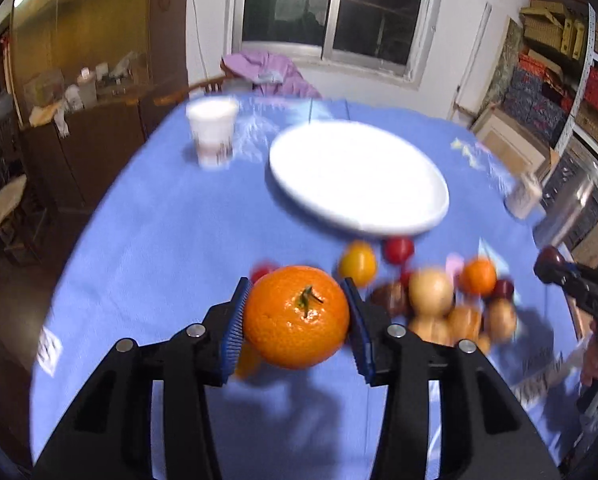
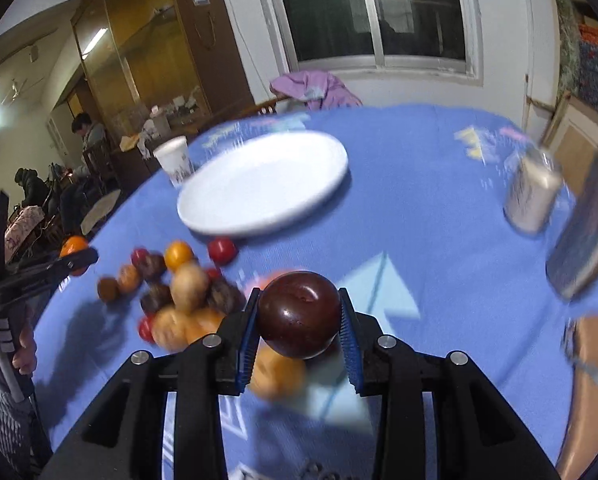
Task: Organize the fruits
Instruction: 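Grasp the orange with the left tool while the right tool grasps a dark red plum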
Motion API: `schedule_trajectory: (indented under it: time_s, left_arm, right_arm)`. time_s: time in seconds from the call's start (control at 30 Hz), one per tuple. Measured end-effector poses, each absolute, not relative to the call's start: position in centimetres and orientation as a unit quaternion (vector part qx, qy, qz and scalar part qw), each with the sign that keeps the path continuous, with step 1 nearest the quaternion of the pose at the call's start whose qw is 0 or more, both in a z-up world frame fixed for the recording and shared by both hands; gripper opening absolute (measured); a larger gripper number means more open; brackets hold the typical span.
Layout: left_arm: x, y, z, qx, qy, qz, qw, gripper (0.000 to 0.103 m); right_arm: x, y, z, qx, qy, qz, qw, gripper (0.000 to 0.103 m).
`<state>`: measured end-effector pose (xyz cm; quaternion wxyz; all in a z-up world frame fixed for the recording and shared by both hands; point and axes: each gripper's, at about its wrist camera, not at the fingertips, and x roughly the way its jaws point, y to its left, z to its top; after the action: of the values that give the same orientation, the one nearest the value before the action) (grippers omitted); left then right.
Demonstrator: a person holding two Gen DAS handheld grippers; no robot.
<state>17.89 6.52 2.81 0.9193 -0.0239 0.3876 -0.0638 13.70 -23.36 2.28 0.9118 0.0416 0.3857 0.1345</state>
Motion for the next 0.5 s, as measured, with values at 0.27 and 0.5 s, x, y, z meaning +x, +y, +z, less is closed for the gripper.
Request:
schedule_trajectory:
  time_s: [0.27, 0.5]
  left_arm:
    - [29.8, 1.0, 2.5, -0.024, 0.407, -0.075, 0.910, 0.044]
    - [34.8, 0.2, -1.7, -0.034, 0.442, -0.071, 0.893, 0.045]
  right_arm:
    - [25.3, -16.7, 1.4, 0.025, 0.426, 0.151, 0.892, 0.037]
    - [30.9, -15.2, -1.8, -0.001, 0.466, 0.145, 0.873, 0.038]
